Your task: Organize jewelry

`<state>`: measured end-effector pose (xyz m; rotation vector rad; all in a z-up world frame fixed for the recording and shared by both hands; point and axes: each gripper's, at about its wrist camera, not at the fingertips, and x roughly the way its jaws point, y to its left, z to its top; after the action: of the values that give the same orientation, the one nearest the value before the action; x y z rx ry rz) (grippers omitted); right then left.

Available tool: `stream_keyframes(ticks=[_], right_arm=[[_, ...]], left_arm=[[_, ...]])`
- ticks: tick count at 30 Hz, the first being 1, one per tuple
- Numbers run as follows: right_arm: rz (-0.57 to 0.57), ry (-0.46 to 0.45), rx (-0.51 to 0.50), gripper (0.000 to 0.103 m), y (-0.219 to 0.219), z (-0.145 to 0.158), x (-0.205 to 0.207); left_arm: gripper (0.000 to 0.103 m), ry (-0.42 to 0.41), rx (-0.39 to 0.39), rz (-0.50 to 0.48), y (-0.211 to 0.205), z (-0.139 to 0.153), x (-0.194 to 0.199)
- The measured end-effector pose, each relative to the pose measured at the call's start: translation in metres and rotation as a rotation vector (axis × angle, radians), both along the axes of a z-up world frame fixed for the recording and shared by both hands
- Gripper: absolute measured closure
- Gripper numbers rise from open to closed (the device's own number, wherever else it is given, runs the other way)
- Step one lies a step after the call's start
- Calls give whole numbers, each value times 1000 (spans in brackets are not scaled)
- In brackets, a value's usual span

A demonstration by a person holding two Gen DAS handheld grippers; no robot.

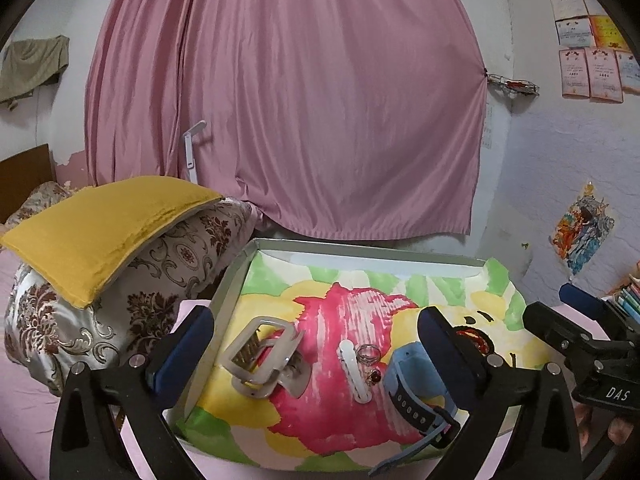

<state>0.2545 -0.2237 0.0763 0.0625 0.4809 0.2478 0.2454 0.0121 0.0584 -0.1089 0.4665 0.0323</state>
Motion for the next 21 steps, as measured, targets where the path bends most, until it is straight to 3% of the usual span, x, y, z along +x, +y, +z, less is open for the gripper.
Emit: stream_keyframes(ticks=[21], right_arm=[[17, -62, -21, 2, 0, 22, -67]], left_arm=[[1, -78, 0, 4, 8, 15, -63]])
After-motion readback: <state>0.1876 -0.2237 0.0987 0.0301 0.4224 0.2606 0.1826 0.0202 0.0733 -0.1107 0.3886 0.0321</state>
